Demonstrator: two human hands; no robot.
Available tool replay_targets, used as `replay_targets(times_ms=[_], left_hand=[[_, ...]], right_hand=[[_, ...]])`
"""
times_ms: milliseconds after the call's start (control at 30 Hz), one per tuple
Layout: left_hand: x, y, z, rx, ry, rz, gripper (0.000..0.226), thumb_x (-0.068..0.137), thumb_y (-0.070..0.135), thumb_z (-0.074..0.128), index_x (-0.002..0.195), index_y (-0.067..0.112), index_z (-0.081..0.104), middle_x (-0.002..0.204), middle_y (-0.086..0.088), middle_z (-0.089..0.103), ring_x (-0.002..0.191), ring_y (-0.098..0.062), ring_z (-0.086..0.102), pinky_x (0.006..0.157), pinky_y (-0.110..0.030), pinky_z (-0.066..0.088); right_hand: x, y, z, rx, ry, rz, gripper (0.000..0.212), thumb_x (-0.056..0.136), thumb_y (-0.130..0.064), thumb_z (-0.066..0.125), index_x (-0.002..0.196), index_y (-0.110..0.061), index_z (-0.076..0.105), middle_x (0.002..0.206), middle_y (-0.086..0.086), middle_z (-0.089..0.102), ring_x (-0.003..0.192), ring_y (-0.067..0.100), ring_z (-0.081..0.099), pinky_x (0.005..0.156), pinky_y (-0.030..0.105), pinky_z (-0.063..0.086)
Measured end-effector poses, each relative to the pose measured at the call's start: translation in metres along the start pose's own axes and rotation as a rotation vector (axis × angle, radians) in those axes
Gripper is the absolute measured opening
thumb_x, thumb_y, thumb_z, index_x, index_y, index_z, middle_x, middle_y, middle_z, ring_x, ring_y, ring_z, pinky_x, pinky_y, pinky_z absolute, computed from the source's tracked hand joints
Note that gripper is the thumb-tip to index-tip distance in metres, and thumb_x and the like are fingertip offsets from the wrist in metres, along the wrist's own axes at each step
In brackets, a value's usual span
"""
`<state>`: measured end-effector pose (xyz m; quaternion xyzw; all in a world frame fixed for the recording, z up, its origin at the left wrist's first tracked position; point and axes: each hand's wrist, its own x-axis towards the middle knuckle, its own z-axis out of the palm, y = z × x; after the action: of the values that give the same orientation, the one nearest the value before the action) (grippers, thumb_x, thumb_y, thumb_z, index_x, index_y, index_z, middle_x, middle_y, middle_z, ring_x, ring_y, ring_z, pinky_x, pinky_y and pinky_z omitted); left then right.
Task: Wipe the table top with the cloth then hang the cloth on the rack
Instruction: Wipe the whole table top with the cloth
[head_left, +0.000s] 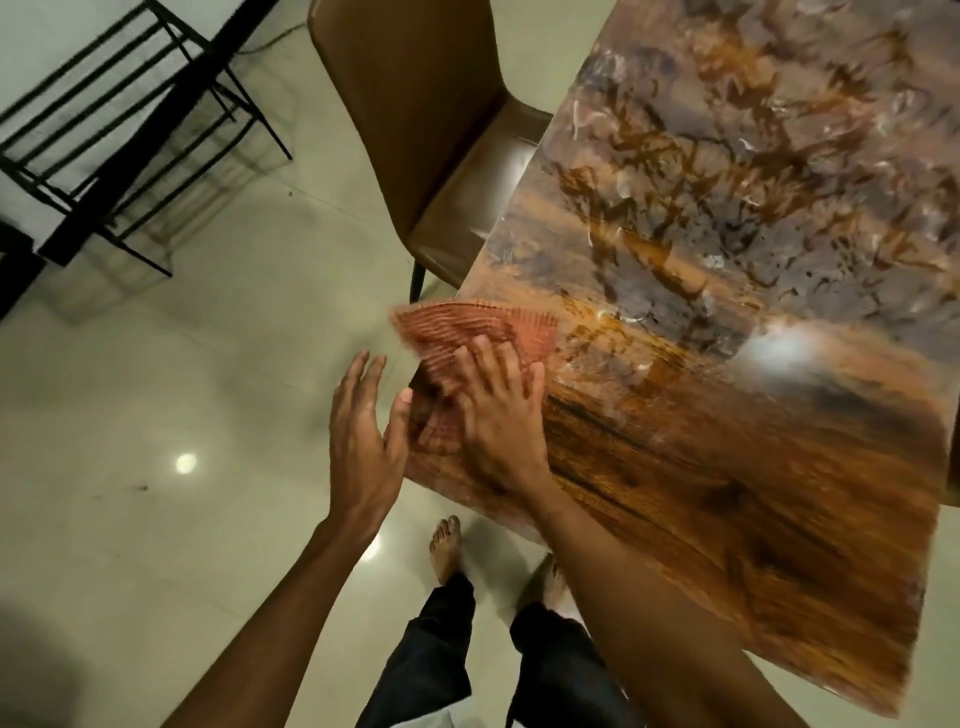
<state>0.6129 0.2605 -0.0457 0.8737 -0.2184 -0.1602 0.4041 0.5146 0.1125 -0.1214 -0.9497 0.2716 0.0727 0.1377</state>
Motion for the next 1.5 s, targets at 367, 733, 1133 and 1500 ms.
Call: replay_targets(times_ms=[367,733,1133,1500], left_hand=[[0.028,0.055,0.047,0.094,-0.098,0.039,0.061,0.102,0.052,0.04,0.154,0.021,0.039,0.165,0.001,0.03,0.153,-0.02,0.025,0.119,-0.053,0.032],[0.117,0.074,0.088,0.11,-0.187,0.105,0.059,0.103,0.049,0.04,0.154,0.02,0.039,0.164,-0.002,0.031,0.152,-0.02,0.028,0.12,-0.054,0.031],[0.253,0.057,0.082,0.024,-0.229,0.157,0.057,0.103,0.045,0.047,0.153,0.019,0.041,0.163,-0.003,0.034,0.15,-0.021,0.033,0.116,-0.051,0.04],[0.245,0.034,0.057,-0.005,-0.201,0.084,0.057,0.104,0.044,0.043,0.152,0.014,0.042,0.162,-0.007,0.036,0.149,-0.022,0.034,0.118,-0.048,0.037]], right_hand=[[-0.002,0.077,-0.014,0.041,0.024,0.109,0.068,0.107,-0.058,0.024,0.167,-0.03,0.008,0.176,-0.001,-0.001,0.162,0.03,-0.005,0.122,0.071,0.006],[0.081,0.081,-0.038,0.06,-0.029,0.087,0.066,0.109,-0.058,0.019,0.167,-0.034,-0.001,0.175,-0.001,-0.014,0.16,0.032,-0.016,0.12,0.074,0.0],[0.195,0.059,-0.054,0.06,0.065,0.298,0.067,0.11,-0.052,0.017,0.167,-0.023,-0.002,0.175,0.003,-0.013,0.16,0.031,-0.015,0.123,0.072,-0.001],[0.188,0.018,-0.041,0.055,0.104,0.318,0.065,0.111,-0.048,0.02,0.168,-0.021,0.002,0.176,0.005,-0.009,0.161,0.031,-0.011,0.123,0.071,0.005]])
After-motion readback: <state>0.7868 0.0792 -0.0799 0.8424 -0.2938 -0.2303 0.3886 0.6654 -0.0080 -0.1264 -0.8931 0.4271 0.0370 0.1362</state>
